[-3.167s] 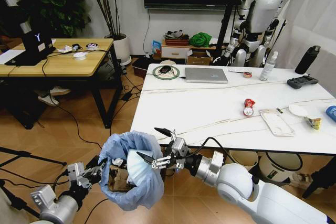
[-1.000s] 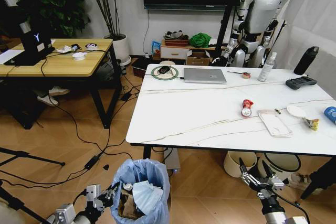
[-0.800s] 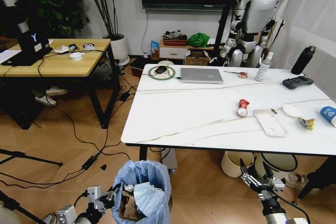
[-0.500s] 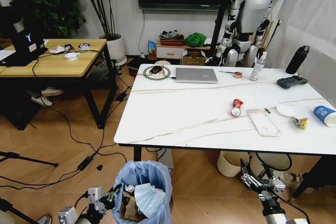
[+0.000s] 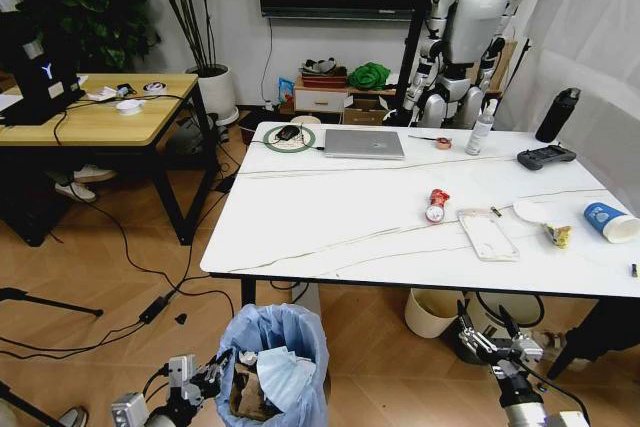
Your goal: Pick up the trash bin and place the trash from the table into it.
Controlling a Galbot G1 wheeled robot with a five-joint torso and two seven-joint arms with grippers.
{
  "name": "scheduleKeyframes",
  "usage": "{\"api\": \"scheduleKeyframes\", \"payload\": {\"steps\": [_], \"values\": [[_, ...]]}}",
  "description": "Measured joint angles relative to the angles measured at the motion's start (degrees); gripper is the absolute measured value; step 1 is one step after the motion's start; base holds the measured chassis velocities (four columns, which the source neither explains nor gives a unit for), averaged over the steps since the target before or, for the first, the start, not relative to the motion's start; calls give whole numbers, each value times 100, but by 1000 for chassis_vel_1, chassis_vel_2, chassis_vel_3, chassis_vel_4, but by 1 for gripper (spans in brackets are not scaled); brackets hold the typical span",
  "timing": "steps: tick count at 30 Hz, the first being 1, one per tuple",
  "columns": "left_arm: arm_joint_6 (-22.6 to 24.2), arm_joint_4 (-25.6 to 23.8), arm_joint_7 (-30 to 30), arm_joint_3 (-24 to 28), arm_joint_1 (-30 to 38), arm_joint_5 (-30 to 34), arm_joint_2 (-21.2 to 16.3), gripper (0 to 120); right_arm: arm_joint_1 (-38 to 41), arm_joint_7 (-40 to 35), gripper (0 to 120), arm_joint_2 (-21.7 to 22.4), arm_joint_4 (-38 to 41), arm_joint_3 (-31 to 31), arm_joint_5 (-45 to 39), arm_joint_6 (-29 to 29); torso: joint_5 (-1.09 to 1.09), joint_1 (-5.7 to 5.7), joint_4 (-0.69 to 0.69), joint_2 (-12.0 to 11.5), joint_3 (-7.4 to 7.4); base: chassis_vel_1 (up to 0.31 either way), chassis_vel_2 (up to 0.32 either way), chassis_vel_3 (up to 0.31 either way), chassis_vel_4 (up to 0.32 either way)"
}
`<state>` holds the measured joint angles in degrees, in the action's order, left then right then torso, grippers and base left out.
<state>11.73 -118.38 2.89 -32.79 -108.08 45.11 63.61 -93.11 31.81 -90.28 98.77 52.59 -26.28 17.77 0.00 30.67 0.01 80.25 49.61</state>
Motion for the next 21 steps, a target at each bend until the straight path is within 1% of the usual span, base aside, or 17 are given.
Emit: {"api": "scheduleKeyframes", "payload": {"steps": [7, 21], "values": [[14, 9, -23, 63, 44, -35, 19, 0, 11, 19, 100, 81, -45, 20, -74, -5, 0, 0, -1, 0, 0, -88, -73, 84, 71], [37, 4, -59, 99, 76, -79, 61, 0, 52, 51, 100, 200, -118, -4, -117, -7, 0, 0, 0, 0, 0, -95, -100, 99, 109]]}}
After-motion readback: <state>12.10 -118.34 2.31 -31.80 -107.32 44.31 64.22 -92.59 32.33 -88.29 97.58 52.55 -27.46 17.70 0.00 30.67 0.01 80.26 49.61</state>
